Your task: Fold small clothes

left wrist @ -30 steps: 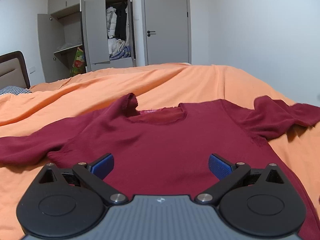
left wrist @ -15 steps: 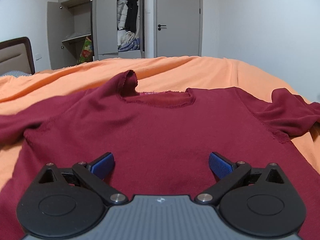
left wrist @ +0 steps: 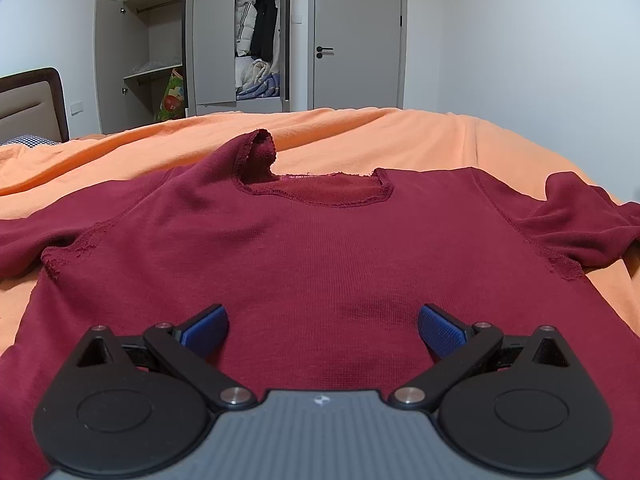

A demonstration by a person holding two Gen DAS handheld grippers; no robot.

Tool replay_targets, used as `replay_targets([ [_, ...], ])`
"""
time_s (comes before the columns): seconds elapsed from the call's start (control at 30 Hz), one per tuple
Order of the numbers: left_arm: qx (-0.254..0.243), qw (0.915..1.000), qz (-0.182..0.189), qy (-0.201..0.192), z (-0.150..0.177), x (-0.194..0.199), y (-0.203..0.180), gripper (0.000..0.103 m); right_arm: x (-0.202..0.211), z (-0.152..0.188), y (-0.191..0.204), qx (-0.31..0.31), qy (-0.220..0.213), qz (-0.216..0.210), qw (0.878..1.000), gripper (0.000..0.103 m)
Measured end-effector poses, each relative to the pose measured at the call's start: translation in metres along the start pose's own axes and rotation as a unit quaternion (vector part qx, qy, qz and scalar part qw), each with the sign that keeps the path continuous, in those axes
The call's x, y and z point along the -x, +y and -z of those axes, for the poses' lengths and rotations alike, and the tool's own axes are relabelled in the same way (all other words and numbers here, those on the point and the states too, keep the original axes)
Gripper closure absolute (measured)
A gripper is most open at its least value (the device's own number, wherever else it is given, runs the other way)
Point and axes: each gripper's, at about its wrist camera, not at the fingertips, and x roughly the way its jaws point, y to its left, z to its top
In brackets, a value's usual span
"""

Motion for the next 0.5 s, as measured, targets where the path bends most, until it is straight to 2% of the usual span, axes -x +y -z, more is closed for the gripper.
replay_targets([
  [0.1, 0.0, 1.0, 0.0, -0.001, 0.001, 0.0, 0.0, 0.0, -0.021, -0.004, -0.005, -0.012, 0.012, 0.012, 1.0, 0.002],
  [0.2, 0.001, 1.0, 0.001, -0.002, 0.001, 0.0, 0.0, 0.0, -0.035, -0.003, -0.007, -0.02, 0.016, 0.022, 0.999, 0.008],
  [0.3, 0.001, 1.0, 0.001, -0.002, 0.002, 0.0, 0.0, 0.0, -0.046, -0.001, -0.015, -0.053, 0.019, 0.029, 0.998, 0.024],
  [0.37, 0.002, 1.0, 0.002, -0.002, 0.002, -0.001, 0.001, 0.0, -0.05, -0.002, -0.02, -0.081, 0.018, 0.033, 0.996, 0.045],
  [0.5, 0.006, 1.0, 0.006, -0.003, 0.003, -0.002, 0.002, 0.0, -0.055, -0.005, -0.033, -0.134, 0.013, 0.023, 0.991, 0.06],
])
